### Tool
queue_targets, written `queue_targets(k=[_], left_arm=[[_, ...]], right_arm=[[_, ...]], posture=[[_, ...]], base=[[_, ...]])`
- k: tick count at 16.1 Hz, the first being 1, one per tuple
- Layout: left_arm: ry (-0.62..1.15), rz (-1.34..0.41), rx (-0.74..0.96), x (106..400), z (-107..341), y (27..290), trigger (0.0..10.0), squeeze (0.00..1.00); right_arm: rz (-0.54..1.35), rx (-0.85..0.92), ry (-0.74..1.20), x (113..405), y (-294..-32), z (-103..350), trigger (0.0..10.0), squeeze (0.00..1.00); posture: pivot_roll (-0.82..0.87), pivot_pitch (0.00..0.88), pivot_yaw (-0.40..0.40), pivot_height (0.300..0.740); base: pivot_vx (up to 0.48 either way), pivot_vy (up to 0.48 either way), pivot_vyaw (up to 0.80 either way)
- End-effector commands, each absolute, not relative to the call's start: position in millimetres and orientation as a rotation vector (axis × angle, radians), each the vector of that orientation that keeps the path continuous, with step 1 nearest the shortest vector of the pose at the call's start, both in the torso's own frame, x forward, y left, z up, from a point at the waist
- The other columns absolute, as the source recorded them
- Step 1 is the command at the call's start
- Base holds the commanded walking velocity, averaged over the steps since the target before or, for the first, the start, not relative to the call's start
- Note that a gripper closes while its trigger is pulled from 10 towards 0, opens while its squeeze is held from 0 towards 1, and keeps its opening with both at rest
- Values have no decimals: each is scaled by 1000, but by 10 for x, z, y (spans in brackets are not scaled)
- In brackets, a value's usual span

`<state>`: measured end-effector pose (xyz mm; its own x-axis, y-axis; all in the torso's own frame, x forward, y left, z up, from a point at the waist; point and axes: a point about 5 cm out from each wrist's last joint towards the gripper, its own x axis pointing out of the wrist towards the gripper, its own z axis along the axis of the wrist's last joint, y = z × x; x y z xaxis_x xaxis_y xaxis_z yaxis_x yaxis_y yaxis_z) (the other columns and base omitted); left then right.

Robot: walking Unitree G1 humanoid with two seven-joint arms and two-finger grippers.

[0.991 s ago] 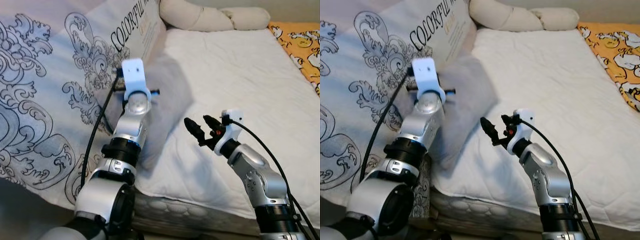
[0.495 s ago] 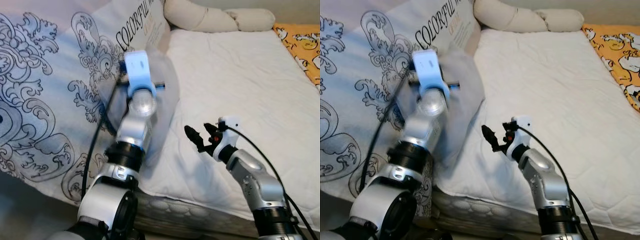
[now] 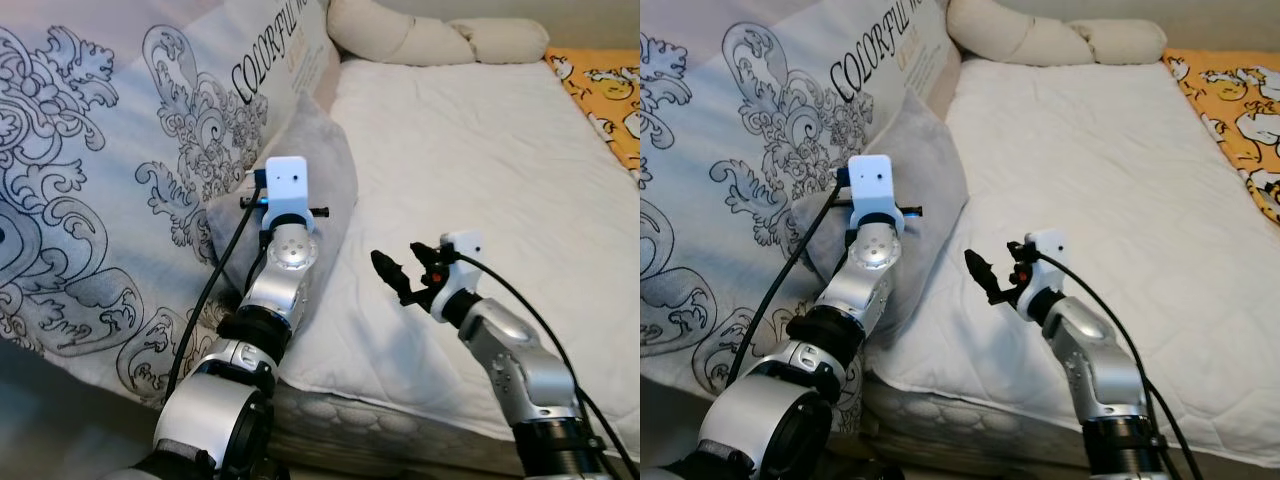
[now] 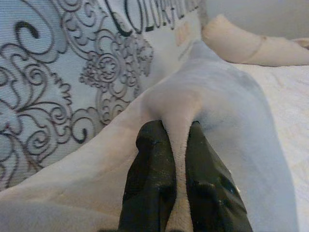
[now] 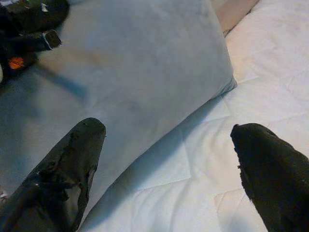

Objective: Clean up the room

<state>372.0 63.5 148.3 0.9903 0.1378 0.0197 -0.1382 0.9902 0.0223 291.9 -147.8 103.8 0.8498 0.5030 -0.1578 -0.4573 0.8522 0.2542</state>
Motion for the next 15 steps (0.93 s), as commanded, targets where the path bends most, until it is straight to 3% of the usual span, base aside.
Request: queue_targets(k=[1, 5, 8, 9, 10, 11, 12, 15], left_arm=[[-27, 86, 43, 3697, 1454, 624, 10000, 1000], [-120, -26, 20, 3697, 1677, 644, 10000, 1000], [-202, -225, -50, 3633, 2012, 674, 10000, 1000], [-215, -264, -60, 3603, 2057, 685, 10000, 953], [-230, -352, -80, 3490, 2156, 742, 10000, 761], [-231, -377, -78, 3439, 2186, 775, 10000, 710], [-259, -394, -34, 3313, 2256, 879, 10000, 522], [-238, -355, 28, 3132, 2274, 1048, 10000, 522]], right_arm=[[553, 225, 218, 2876, -1467, 1066, 10000, 1000], [651, 191, 226, 2797, -1540, 1119, 10000, 1000], [650, 162, 216, 2814, -1683, 1192, 10000, 1000], [648, 163, 213, 2816, -1690, 1198, 10000, 1000], [642, 180, 201, 2802, -1675, 1209, 10000, 1000], [633, 188, 192, 2796, -1661, 1216, 10000, 1000], [597, 245, 158, 2798, -1617, 1249, 10000, 1000], [450, 308, 95, 2848, -1573, 1290, 10000, 1000]], posture=[[-179, 0, 50, 740], [-168, 0, 50, 740], [-139, 0, 43, 740], [-139, 0, 43, 740], [-129, 0, 42, 740], [-125, 0, 41, 740], [-112, 0, 37, 740], [-84, 0, 23, 740]], base=[[0, 0, 0], [0, 0, 0], [0, 0, 0], [0, 0, 0], [0, 0, 0], [0, 0, 0], [0, 0, 0], [0, -141, 0]])
